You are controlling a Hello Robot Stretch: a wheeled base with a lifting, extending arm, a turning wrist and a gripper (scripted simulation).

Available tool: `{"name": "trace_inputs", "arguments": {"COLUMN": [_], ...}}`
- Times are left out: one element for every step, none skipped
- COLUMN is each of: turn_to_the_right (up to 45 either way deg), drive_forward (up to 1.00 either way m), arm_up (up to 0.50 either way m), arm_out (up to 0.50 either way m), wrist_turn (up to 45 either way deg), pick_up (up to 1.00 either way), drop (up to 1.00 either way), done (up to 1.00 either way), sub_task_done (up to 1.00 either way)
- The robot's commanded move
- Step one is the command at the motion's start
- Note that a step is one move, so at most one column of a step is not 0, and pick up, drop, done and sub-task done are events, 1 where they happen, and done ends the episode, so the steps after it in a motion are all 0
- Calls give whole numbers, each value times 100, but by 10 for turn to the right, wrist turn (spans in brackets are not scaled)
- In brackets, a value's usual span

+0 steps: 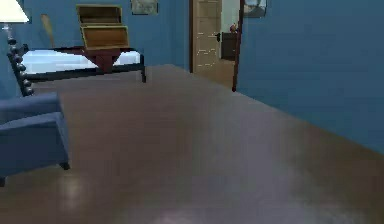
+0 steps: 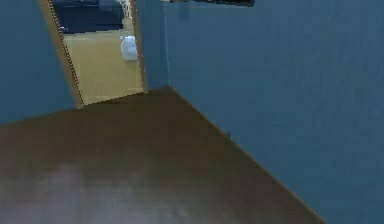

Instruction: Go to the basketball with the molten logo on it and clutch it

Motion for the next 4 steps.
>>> {"name": "trace_inputs", "arguments": {"turn_to_the_right": [30,0,0,0], "drive_forward": [0,100,100,100], "arm_up": [0,0,0,0], "arm_out": [0,0,0,0], "wrist_turn": [0,0,0,0], "pick_up": [0,0,0,0], "drop": [0,0,0,0], "done": [0,0,0,0], "sub_task_done": [0,0,0,0]}}
